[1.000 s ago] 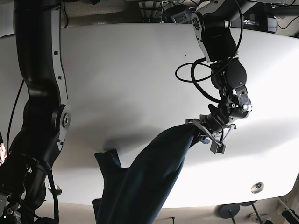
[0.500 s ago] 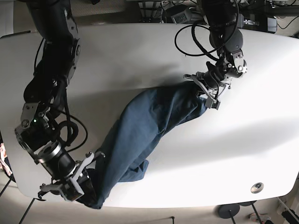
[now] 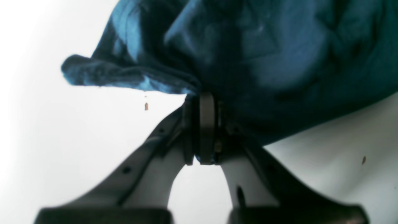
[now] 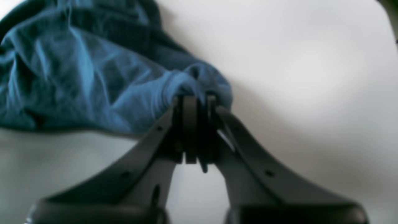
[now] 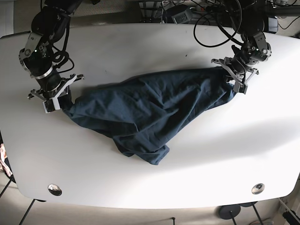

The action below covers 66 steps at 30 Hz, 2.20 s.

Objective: Fold the T-shirt properly
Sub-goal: 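Lift the navy shirt with both grippers and spread it across the table, then lower the navy shirt with both grippers, dragging the right gripper's edge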

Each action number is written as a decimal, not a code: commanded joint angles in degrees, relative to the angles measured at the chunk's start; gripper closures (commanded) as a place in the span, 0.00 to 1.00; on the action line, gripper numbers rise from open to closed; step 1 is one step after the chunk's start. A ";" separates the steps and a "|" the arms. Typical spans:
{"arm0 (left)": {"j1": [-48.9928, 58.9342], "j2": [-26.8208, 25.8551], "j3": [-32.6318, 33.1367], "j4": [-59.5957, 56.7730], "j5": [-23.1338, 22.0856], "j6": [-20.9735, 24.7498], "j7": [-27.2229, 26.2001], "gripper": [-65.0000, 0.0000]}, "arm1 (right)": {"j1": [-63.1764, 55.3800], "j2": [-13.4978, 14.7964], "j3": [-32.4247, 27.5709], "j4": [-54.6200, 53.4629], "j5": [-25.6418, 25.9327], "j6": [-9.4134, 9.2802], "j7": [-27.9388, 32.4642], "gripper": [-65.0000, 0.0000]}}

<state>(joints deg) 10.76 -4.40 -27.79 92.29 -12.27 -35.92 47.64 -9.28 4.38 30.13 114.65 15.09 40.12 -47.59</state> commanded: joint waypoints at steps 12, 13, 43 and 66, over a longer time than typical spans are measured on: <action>-0.08 -0.56 -1.62 4.37 1.24 -0.17 1.55 0.72 | -4.74 -1.35 4.73 0.91 0.69 -0.12 1.66 0.97; -0.08 -0.39 -1.97 6.21 1.24 -0.17 1.55 0.61 | -5.27 -1.44 4.73 0.91 0.69 -0.12 1.66 0.97; -2.90 -0.12 -1.88 8.94 1.24 -0.25 1.37 0.38 | -4.13 0.06 5.25 -4.45 11.94 -0.12 1.22 0.01; -2.90 -0.12 -0.30 8.94 1.24 -0.25 1.20 0.44 | 21.98 2.43 -0.20 -52.54 -0.89 -0.12 10.89 0.41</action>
<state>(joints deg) 8.43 -4.05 -27.97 100.31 -10.35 -36.07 50.09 12.47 6.96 29.71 62.13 15.25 40.07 -34.70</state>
